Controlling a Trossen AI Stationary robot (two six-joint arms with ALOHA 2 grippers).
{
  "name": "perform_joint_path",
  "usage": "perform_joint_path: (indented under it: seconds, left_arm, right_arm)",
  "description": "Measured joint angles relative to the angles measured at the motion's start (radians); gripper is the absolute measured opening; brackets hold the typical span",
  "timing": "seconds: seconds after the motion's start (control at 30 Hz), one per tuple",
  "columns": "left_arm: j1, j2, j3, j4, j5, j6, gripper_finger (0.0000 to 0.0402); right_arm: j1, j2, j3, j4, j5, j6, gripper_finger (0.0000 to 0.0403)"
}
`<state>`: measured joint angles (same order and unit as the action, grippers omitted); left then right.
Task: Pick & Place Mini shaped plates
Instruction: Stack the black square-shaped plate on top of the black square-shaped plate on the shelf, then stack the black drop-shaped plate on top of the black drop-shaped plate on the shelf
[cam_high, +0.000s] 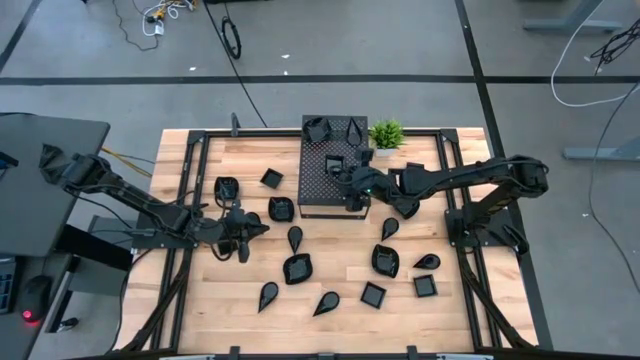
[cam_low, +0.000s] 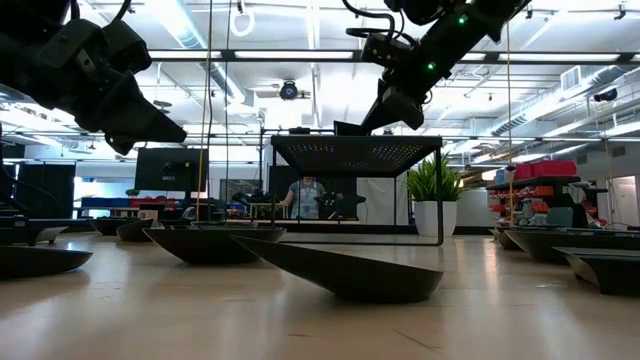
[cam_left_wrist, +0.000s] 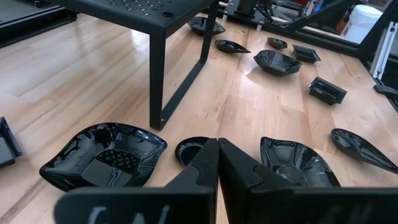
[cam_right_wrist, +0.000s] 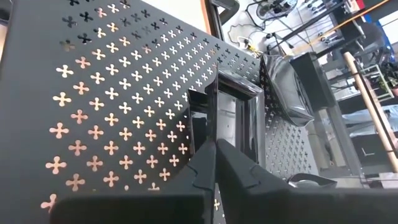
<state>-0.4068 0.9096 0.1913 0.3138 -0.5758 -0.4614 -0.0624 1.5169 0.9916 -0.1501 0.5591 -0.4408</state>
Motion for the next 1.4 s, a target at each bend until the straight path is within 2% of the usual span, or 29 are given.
perform_joint_path:
  seconds: [0.6,0.73,1.03,1.2,1.3,1.4]
  left_arm:
    - [0.000,0.000,0.000,0.000,0.000,0.000,0.0016]
    - [0.000,0.000,0.000,0.000,0.000,0.000,0.0016]
    - [0.000,0.000,0.000,0.000,0.000,0.000,0.0016]
    - [0.000,0.000,0.000,-0.001,0.000,0.000,0.0016]
    - [0.000,0.000,0.000,-0.001,0.000,0.000,0.0016]
    - [0.000,0.000,0.000,-0.003,0.000,0.000,0.0016]
  right_arm:
    - [-0.014,0.000,0.000,-0.029,-0.002,0.059,0.0018]
    - [-0.014,0.000,0.000,-0.020,-0.001,0.059,0.0040]
    - [0.004,0.000,0.000,0.041,0.001,0.013,0.0119]
    - [0.027,-0.005,0.000,0.076,-0.002,0.022,0.0137]
    - [0.029,-0.011,0.001,0.114,-0.057,0.107,0.0129]
    - [0.006,-0.013,0.001,0.141,-0.184,0.237,0.0103]
